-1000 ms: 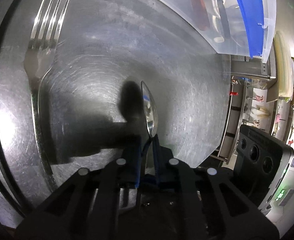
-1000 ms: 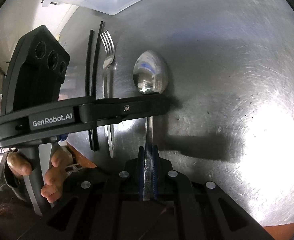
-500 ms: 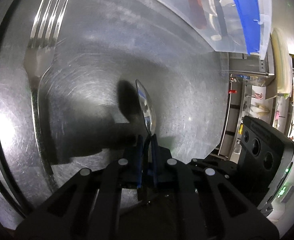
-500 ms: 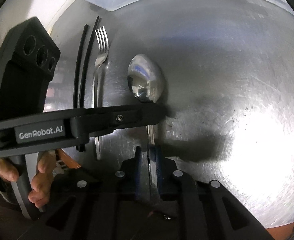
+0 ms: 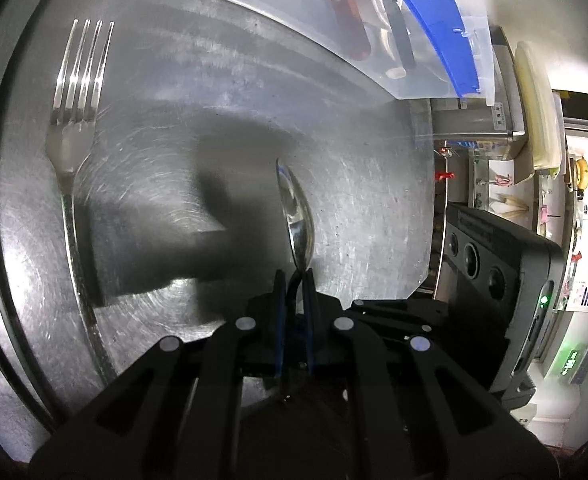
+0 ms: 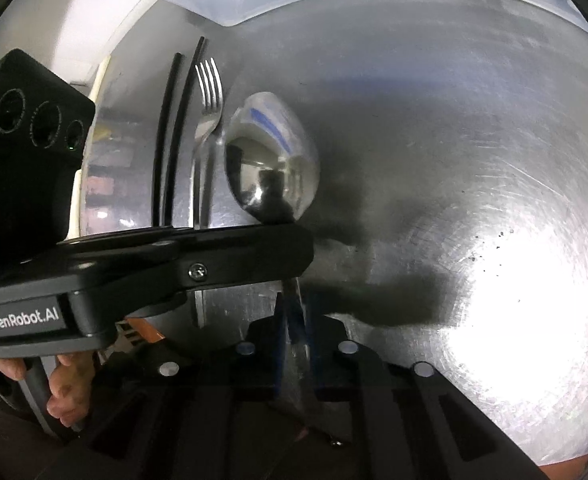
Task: Organize utensils
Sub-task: 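Lift the spoon with both grippers and carry it over the clear box, then lower the spoon into the clear box and open both grippers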
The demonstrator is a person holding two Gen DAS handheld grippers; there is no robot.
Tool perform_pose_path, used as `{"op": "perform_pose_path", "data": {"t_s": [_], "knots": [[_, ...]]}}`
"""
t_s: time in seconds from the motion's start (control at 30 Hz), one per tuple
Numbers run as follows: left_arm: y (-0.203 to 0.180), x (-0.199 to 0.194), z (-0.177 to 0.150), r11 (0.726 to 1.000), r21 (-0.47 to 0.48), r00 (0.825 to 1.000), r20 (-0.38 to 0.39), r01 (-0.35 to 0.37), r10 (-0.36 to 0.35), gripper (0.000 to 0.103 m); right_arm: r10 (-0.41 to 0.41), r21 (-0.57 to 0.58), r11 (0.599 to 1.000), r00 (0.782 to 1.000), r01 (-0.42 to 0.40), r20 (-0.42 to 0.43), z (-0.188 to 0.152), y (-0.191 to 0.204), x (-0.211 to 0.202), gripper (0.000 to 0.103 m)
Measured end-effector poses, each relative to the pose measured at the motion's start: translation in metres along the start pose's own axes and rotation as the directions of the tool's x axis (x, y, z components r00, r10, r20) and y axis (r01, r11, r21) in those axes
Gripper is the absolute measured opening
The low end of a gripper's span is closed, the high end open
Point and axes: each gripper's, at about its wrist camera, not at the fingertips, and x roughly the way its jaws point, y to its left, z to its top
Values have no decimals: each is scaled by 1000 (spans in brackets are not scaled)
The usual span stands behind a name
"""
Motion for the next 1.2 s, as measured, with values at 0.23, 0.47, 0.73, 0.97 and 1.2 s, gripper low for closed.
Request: {"op": "perform_pose_path", "data": {"t_s": [0.23, 0.47, 0.73, 0.97, 1.2], "knots": [[-24, -30, 1, 996, 76, 996, 61, 55, -60, 7, 50, -52, 998, 992, -44, 112, -3, 15, -47, 8], [-84, -89, 13, 960, 271, 980, 161, 74, -121, 7, 59, -191, 981, 967, -11, 249, 9, 53, -130, 8], [-156, -149, 97, 905, 413, 940, 337, -104, -46, 7, -62, -262, 948, 912, 181, 405, 99, 85, -209, 9], [-149, -120, 206, 931, 319, 954, 288, -179, 85, 7, -97, -192, 968, 948, 160, 302, 203, 56, -189, 9], [-87, -47, 266, 969, 168, 981, 103, -182, 166, 7, -130, -85, 986, 985, 140, 117, 272, -3, -119, 8]]}}
